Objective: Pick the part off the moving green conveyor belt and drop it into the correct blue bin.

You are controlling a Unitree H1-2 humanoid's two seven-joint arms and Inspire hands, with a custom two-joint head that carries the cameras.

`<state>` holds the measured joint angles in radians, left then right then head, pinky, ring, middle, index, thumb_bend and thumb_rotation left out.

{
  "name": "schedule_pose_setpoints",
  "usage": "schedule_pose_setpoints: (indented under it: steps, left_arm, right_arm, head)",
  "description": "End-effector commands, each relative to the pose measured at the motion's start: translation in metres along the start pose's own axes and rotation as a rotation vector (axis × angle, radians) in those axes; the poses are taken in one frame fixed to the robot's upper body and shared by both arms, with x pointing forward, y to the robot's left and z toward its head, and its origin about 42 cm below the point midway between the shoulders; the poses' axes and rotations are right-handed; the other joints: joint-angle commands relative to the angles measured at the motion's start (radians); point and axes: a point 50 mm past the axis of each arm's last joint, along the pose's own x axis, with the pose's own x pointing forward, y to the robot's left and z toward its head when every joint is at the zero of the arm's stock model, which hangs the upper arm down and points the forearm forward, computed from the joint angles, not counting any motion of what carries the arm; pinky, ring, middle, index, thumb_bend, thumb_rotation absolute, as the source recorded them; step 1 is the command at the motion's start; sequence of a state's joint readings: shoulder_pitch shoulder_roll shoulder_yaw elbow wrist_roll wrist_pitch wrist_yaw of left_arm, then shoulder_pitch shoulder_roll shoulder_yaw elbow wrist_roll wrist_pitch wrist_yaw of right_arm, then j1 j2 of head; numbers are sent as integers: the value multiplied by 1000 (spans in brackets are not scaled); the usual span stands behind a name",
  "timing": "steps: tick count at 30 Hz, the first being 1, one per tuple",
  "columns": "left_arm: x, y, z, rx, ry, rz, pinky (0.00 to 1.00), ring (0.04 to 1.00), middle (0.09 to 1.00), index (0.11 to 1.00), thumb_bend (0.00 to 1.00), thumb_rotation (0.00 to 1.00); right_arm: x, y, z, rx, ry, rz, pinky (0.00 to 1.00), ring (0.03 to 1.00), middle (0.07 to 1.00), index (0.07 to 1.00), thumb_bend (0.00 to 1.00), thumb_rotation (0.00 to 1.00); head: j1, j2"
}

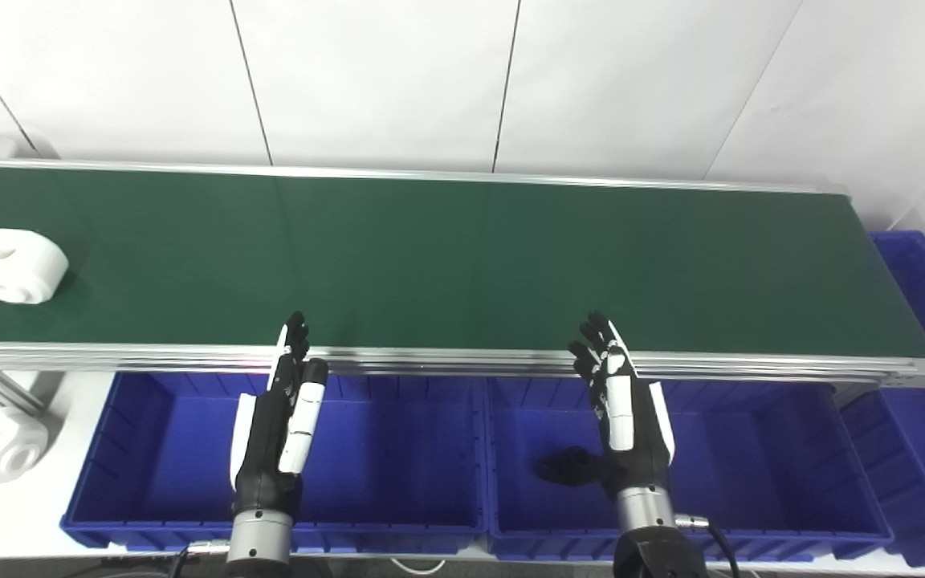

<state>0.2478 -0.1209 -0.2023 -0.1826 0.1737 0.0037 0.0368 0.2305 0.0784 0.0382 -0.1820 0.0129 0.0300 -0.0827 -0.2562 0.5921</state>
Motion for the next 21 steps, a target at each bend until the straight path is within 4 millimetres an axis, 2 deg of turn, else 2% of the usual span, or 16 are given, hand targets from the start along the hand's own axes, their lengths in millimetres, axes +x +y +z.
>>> schedule_pose_setpoints:
  steps: [1,21]
  left_arm:
    - [4,-1,11,-11,-61,3,1000,1000,1000,1000,395,953]
    - [5,1,13,-11,-58,4,1000,1000,1000,1000,420,968]
  right_arm:
    - [2,3,10,6,-35,13,921,897,934,943,858,981]
    - [3,3,8,-34,-38,21,903,893,933,946,872,1000]
  head:
    - [4,-2]
    - [2,-10]
